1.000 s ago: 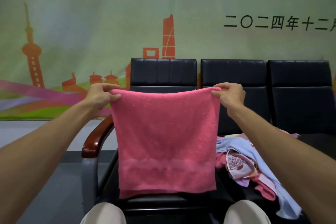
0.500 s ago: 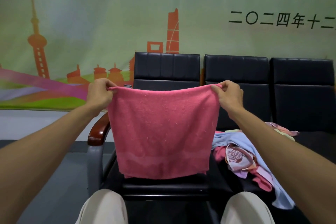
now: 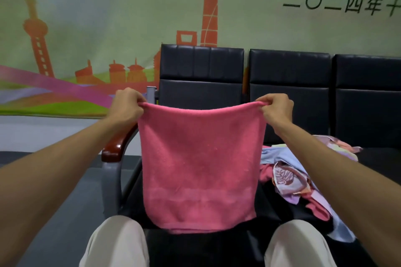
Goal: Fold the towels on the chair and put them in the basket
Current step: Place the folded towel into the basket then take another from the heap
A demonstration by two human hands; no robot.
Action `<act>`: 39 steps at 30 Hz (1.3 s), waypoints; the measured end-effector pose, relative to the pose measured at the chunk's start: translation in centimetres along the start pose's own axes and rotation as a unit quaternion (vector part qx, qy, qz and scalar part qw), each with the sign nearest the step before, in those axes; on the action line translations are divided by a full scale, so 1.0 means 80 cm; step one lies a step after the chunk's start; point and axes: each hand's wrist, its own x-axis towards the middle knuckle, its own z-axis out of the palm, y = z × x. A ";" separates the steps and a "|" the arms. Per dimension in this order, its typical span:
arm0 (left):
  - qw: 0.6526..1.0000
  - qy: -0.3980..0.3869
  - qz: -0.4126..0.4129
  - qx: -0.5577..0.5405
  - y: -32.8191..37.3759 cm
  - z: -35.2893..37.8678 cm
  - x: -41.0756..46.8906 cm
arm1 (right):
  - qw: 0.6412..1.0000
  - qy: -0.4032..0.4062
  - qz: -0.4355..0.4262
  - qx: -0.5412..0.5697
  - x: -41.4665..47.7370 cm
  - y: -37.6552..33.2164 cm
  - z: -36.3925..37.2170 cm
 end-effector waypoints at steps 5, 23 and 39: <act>0.999 0.032 -0.013 -0.026 0.001 -0.002 0.002 | 1.000 0.012 0.003 -0.018 0.001 0.008 0.002; 0.921 -0.078 -0.262 -0.276 -0.091 0.282 0.062 | 0.990 -0.074 0.112 -0.035 0.065 0.155 0.171; 0.937 -0.227 -0.126 -0.234 -0.134 0.411 0.009 | 0.955 -0.284 0.023 -0.086 0.037 0.283 0.286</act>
